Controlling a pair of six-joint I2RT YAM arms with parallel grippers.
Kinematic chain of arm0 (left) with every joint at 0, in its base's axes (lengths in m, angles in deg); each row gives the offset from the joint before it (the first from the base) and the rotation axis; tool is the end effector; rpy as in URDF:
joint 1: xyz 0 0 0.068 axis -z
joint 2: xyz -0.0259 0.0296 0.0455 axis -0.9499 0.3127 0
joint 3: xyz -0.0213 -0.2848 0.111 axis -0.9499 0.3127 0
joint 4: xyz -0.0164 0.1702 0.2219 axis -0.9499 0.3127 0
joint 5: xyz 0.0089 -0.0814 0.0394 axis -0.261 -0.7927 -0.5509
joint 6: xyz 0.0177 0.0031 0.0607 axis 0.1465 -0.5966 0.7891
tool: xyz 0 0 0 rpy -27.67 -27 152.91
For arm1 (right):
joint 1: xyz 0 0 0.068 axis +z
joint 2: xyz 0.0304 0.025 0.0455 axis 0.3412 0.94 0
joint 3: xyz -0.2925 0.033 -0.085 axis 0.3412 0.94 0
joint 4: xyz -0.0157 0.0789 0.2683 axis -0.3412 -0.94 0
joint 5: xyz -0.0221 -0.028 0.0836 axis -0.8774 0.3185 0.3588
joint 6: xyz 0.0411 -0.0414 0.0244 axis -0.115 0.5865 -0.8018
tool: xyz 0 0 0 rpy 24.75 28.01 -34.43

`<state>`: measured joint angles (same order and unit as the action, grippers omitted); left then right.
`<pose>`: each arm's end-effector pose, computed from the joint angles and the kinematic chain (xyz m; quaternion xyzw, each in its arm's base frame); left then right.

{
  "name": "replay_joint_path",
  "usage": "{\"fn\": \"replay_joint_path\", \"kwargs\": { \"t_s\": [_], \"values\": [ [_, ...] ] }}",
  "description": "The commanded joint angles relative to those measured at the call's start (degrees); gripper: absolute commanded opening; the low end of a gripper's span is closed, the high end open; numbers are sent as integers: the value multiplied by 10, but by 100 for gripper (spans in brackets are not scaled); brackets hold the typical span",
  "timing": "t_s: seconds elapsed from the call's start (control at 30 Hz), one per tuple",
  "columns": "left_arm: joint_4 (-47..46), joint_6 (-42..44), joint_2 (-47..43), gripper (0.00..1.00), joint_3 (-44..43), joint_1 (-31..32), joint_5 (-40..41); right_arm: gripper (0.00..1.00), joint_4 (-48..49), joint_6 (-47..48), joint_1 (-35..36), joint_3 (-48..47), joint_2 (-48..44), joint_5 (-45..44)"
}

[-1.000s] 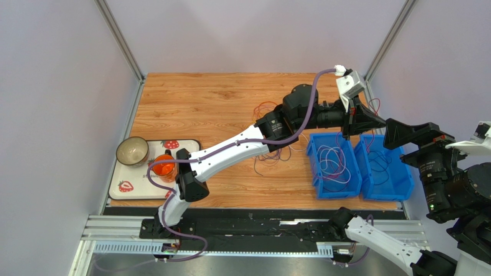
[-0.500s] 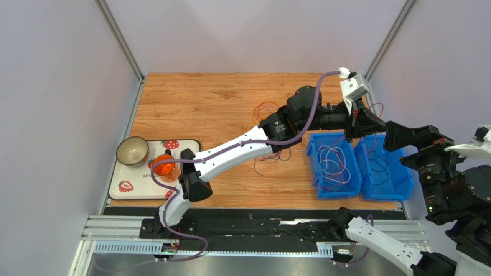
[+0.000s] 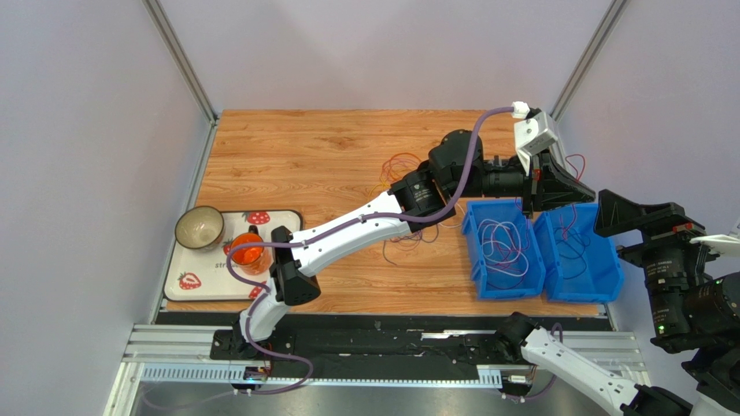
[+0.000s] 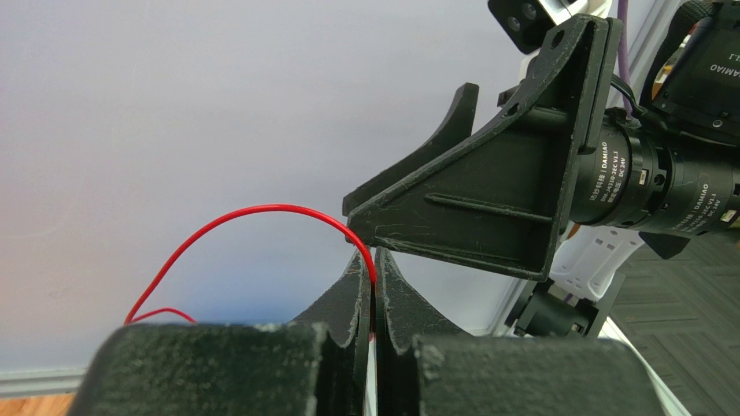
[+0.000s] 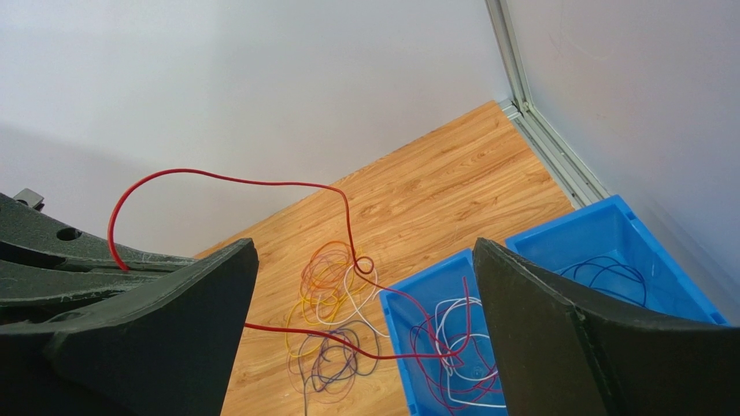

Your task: Untangle the cables

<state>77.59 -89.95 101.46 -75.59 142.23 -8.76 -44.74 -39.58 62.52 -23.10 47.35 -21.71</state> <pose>0.1564 -0.5085 0.5344 0.4103 0.4250 -0.6667 0.4544 -0.0186 -0.0694 0.5281 0.2103 0.6752 0.0907 0.7012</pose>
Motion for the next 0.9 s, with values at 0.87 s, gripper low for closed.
{"fn": "replay_joint_path", "kwargs": {
  "t_s": [0.87],
  "values": [
    [-23,-47,-18,0,312,-44,134,99,0,-41,1,48,23,44]
  ]
}}
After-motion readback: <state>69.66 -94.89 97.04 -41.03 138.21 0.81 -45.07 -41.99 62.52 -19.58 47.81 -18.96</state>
